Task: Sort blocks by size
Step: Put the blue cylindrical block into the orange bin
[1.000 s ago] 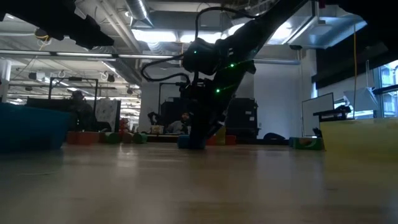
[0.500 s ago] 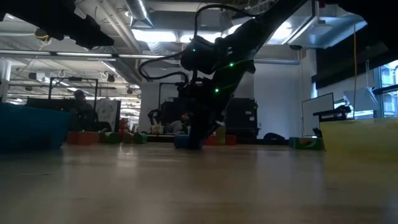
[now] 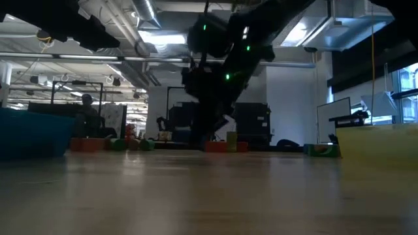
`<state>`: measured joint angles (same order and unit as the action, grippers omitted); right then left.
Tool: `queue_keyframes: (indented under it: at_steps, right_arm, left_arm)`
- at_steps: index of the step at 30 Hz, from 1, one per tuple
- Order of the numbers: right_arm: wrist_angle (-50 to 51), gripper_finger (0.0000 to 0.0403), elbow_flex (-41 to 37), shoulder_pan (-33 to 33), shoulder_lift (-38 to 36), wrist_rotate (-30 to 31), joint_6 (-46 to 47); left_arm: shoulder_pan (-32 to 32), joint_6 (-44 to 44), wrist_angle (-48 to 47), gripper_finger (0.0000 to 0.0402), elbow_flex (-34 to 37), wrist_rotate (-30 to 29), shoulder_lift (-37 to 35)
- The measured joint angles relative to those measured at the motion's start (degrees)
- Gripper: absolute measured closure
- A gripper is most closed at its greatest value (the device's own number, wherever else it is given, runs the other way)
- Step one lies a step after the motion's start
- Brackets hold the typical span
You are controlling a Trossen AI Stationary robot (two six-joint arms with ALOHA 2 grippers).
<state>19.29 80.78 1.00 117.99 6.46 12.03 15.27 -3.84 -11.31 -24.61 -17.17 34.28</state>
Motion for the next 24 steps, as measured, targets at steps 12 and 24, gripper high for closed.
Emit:
queue_keyframes:
  at_steps: [12,24]
  right_arm:
    - [17.4,0.0258,4.8,-9.2,-7.1,-0.1,12.7]
    - [32.3,0.0256,5.6,-19.5,-13.8,-1.4,30.6]
  left_arm:
    - [0.0,1.0,-0.1,0.0210,0.0,0.0,0.0]
    - [0.0,4.6,0.0,0.0210,0.0,0.0,0.0]
